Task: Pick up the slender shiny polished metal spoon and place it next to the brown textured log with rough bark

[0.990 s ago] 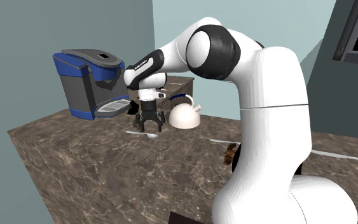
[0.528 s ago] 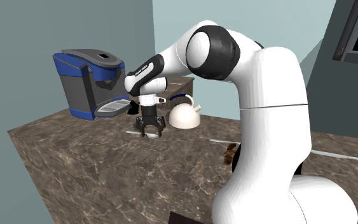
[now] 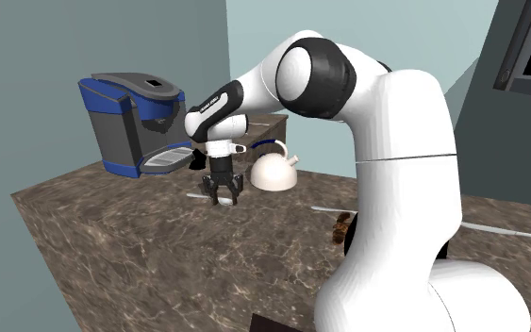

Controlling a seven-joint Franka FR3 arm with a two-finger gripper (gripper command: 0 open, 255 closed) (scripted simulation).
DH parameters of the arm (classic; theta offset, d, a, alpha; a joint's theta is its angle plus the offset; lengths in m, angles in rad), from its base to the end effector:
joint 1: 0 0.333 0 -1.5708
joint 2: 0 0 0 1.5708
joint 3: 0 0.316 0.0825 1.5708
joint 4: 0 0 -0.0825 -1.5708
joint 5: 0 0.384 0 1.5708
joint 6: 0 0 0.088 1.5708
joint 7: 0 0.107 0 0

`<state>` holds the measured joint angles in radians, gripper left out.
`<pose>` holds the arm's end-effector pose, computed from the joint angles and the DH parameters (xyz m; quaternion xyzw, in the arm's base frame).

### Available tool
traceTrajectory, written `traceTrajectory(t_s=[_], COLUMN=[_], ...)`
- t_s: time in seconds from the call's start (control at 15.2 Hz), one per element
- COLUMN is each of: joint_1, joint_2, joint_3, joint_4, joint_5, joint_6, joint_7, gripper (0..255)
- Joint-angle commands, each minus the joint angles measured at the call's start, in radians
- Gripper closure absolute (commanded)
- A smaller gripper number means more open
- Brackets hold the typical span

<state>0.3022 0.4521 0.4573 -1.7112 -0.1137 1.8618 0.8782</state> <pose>0.4797 0.4084 0.3315 0.9900 -0.0432 -0.1202 0.0599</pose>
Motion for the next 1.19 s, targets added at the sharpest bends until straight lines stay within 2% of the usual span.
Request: traceTrajectory(t_s=[0.0,0.33,1.12], joint_1=[0.0,0.0,-0.006], joint_2=[0.0,0.0,-0.06], joint_3=[0.0,0.0,0.014], joint_4=[0.0,0.0,0.081], joint_5=[0.0,0.0,0.027], joint_6=[0.0,0.0,-0.136], joint_7=[0.0,0.0,-0.009], gripper=[255,255,255])
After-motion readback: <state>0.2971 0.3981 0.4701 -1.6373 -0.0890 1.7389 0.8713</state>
